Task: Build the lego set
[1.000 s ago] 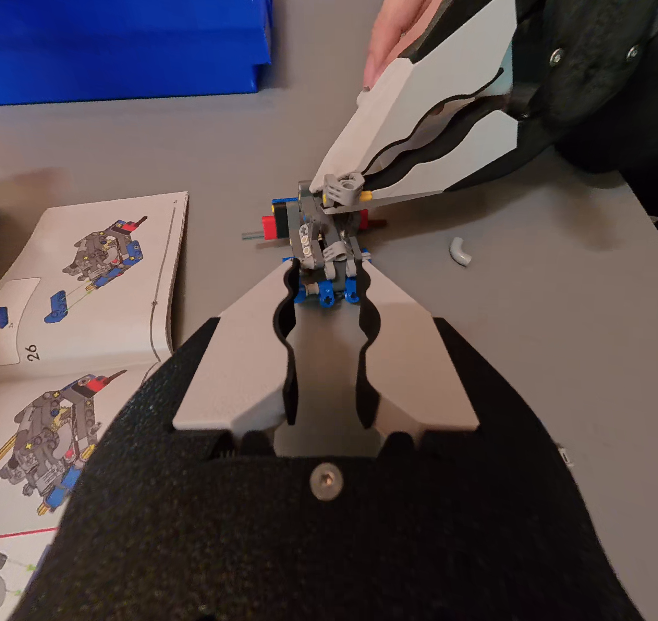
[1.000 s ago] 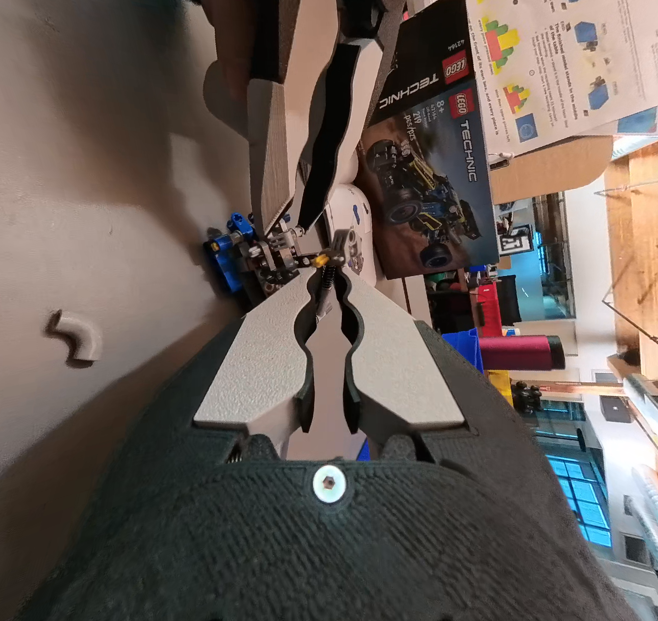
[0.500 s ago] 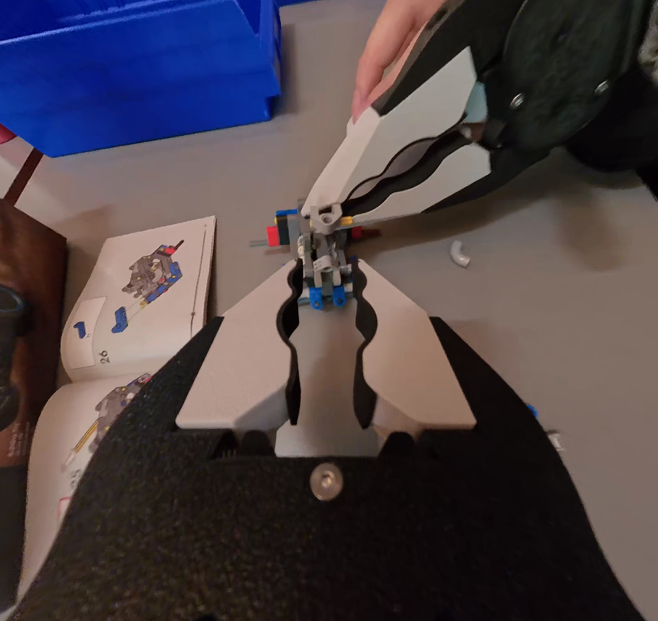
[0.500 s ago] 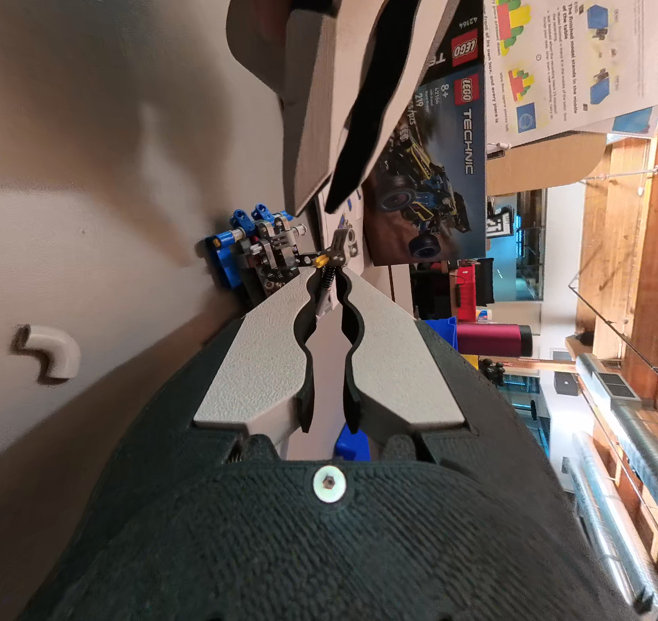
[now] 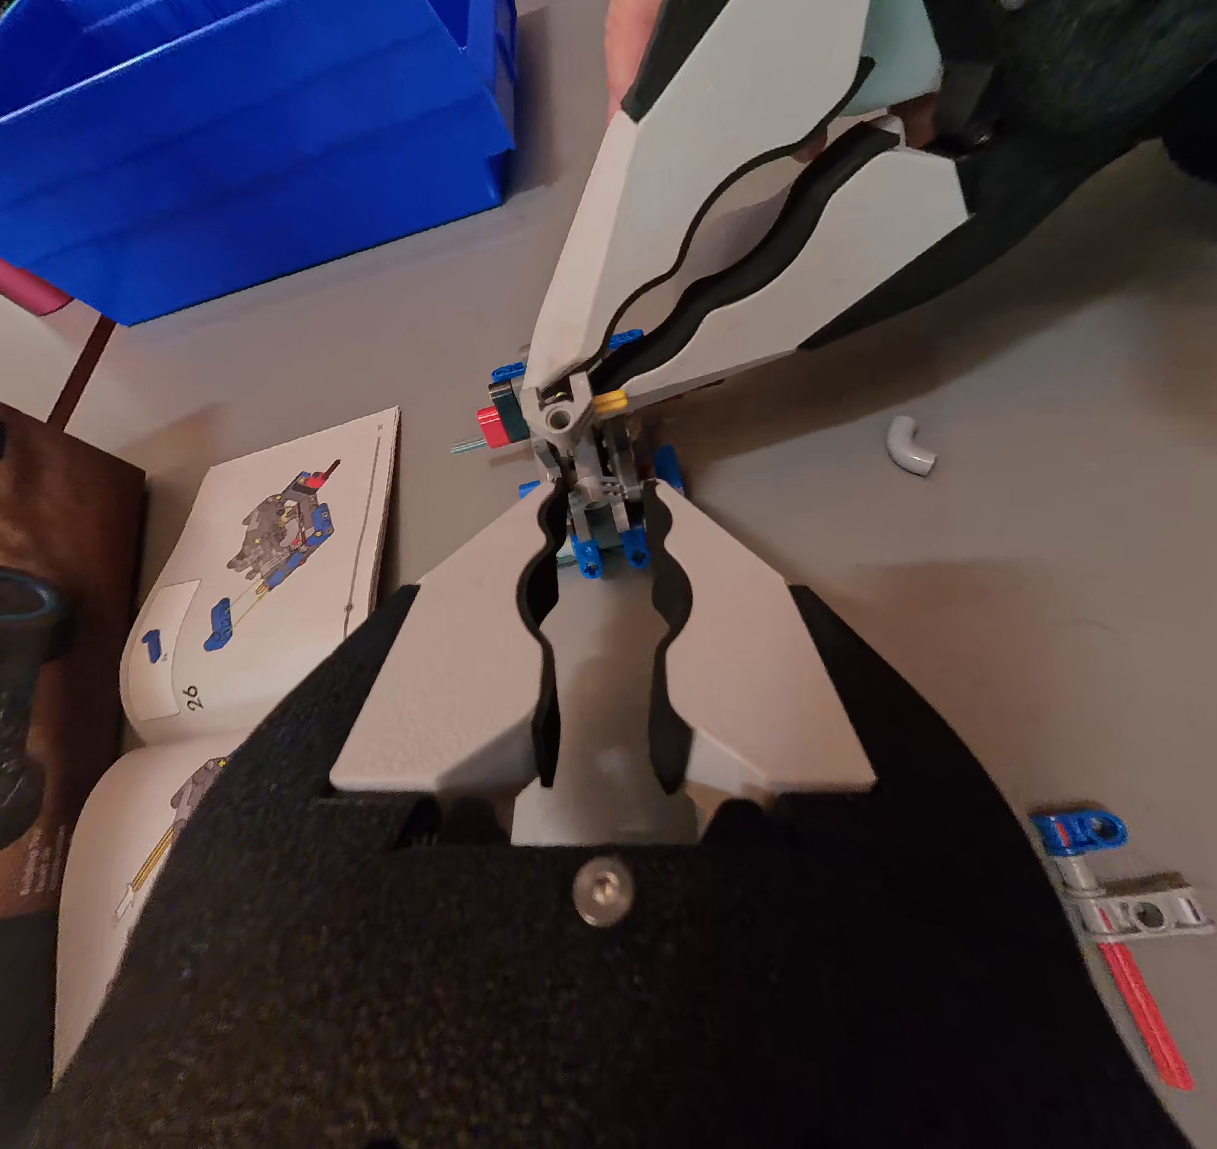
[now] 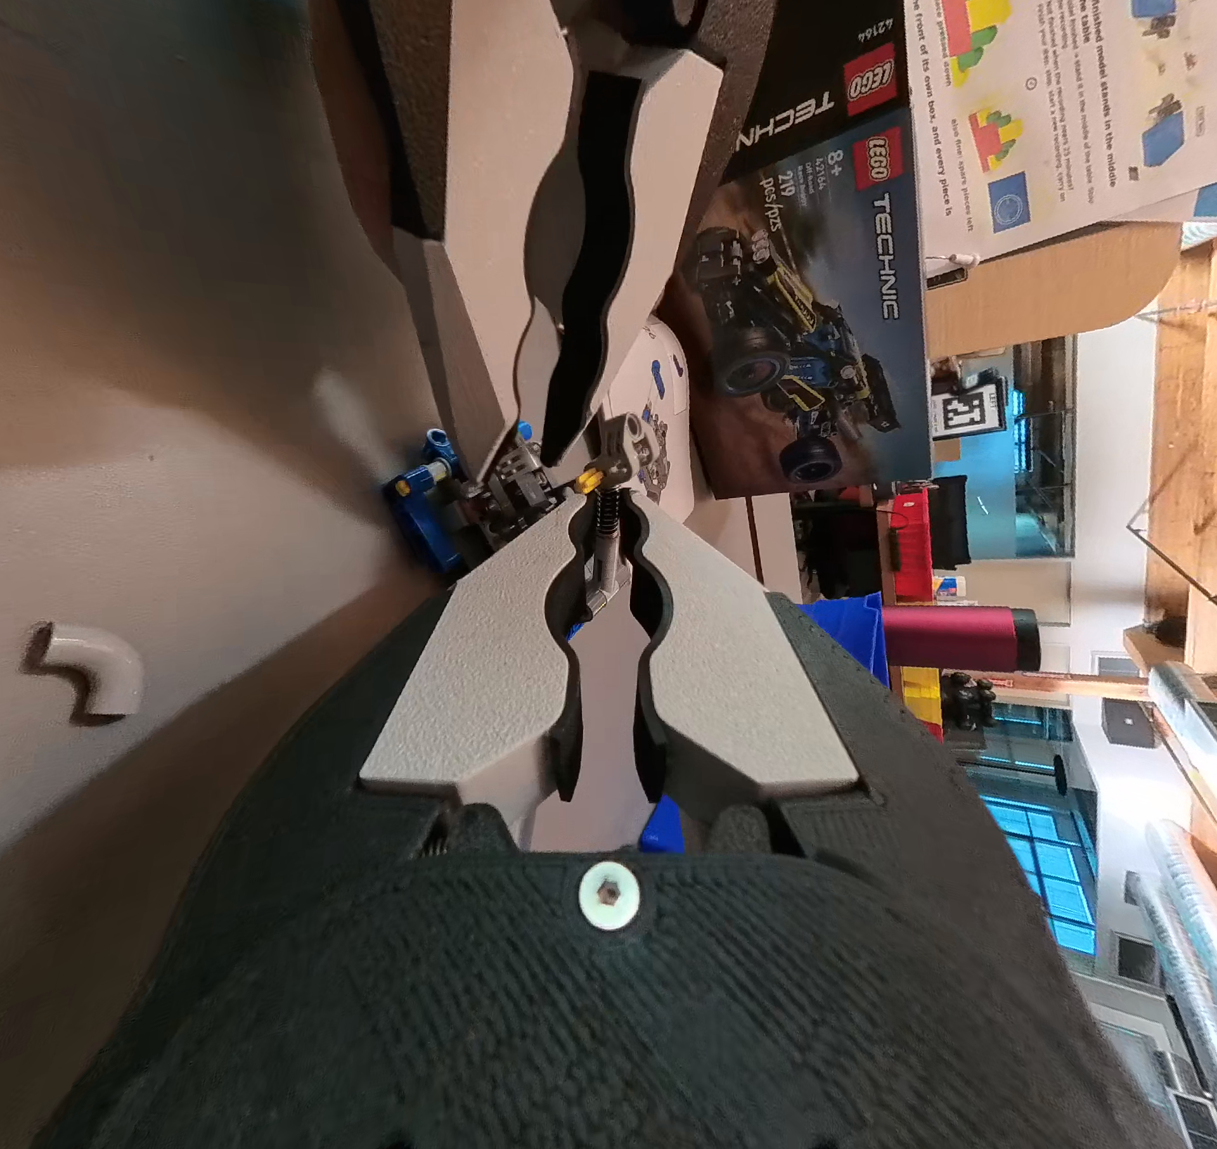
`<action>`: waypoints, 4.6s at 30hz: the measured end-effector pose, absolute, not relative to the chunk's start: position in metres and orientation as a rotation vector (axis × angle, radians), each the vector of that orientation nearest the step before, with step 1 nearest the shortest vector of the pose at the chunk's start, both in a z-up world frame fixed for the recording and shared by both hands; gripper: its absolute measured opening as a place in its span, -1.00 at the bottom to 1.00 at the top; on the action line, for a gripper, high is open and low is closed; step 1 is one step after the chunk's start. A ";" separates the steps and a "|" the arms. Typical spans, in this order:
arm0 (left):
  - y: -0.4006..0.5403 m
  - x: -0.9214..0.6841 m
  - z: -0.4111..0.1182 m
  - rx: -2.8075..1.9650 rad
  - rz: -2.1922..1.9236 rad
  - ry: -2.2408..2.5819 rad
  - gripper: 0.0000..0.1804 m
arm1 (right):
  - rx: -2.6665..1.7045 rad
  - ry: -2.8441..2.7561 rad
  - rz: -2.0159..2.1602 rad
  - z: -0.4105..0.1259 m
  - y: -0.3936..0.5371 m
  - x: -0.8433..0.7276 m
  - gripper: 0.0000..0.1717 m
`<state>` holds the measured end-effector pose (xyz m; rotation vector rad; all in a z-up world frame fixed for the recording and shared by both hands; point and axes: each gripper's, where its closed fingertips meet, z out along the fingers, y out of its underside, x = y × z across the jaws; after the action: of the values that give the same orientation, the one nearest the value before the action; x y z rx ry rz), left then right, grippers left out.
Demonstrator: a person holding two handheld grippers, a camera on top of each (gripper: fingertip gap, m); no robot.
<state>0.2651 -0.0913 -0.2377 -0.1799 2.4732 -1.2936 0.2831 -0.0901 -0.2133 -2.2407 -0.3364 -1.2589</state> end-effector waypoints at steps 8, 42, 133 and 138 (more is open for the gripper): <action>-0.093 0.266 -0.238 -0.186 -1.359 2.482 -0.79 | -2.207 -0.400 -1.248 -0.213 -0.093 0.286 -0.95; -0.097 0.274 -0.221 -0.252 -1.371 2.478 -0.79 | -2.155 -0.414 -1.310 -0.218 -0.105 0.295 -0.94; -0.115 0.295 -0.199 -0.440 -1.498 2.328 -0.87 | -2.079 0.249 -0.946 -0.220 -0.113 0.291 -0.67; -0.116 0.297 -0.193 -0.506 -1.566 2.305 -0.87 | -2.059 0.277 -0.912 -0.224 -0.113 0.296 -0.77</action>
<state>0.2968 -0.1164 -0.1929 -0.5057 2.3047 -1.5662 0.2958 -0.1129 -0.2238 -2.0590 0.2767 -0.9124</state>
